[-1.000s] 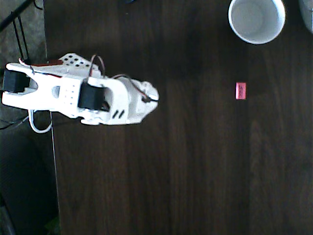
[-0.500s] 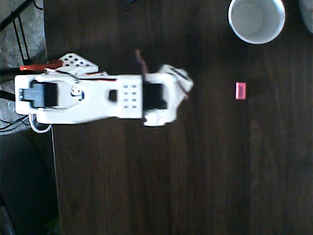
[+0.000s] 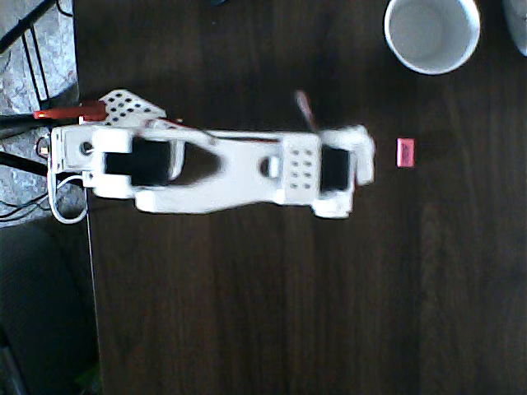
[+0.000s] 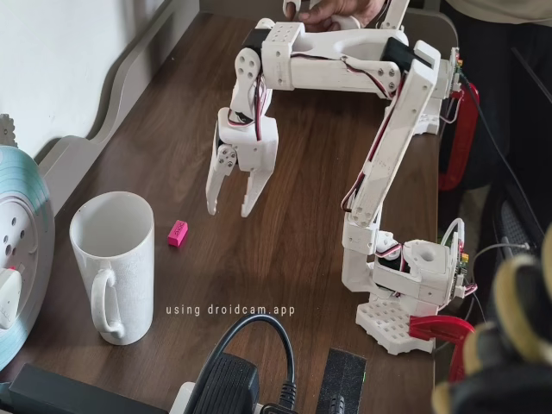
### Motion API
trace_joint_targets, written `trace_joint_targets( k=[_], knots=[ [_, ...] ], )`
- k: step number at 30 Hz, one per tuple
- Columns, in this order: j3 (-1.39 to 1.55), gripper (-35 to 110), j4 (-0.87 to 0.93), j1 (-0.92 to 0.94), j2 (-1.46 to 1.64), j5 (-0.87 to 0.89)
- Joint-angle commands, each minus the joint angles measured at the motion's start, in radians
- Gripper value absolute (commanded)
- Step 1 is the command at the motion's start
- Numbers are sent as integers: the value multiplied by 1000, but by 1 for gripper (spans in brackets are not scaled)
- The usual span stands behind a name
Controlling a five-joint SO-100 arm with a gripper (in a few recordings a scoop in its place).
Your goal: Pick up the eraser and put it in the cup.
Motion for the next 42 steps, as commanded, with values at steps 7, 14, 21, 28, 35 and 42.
trace_joint_targets(
  k=[7, 14, 21, 28, 35, 42],
  knots=[
    [-336, 23, 44, -57, -143, 55],
    [-451, 23, 44, -15, -298, 83],
    [-584, 23, 46, 61, -449, 55],
    [-615, 21, 44, 63, -499, 51],
    [-617, 18, 40, 63, -545, 55],
    [-617, 0, 38, 57, -572, 67]
  ],
)
